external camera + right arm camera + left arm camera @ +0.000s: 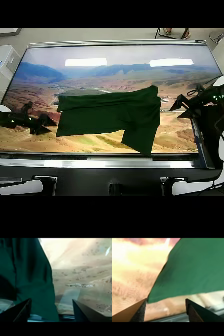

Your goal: Fold the clothes and pants, and hang the long-sleeved shirts on hangers.

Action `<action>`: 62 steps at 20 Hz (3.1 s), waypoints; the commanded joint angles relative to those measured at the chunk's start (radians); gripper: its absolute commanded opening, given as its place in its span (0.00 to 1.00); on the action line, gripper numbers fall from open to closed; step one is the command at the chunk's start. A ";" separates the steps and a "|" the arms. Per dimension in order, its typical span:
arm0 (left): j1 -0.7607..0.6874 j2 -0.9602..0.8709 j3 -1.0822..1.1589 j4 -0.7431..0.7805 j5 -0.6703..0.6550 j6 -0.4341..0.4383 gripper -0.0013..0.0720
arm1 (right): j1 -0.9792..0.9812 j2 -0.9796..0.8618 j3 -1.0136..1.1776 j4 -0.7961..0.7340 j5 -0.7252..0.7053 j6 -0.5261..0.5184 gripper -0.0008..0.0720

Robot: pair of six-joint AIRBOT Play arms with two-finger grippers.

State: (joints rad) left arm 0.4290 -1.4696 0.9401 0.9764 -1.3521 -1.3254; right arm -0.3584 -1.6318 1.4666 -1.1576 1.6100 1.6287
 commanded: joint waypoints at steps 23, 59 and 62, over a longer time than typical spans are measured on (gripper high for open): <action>-0.100 0.036 -0.090 -0.069 0.096 0.092 0.05 | 0.114 -0.042 -0.254 0.088 -0.252 -0.108 0.77; -0.100 0.655 0.814 -0.068 0.139 -0.134 0.05 | 0.162 0.778 0.430 -0.242 -0.284 -0.038 0.08; -0.122 0.506 0.583 -0.067 0.060 -0.128 0.05 | 0.164 0.533 0.352 -0.189 -0.007 -0.067 0.08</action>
State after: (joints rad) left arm 0.3206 -0.8574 1.6691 0.9039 -1.1748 -1.4448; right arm -0.1963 -0.9329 1.8668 -1.3689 1.3411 1.5715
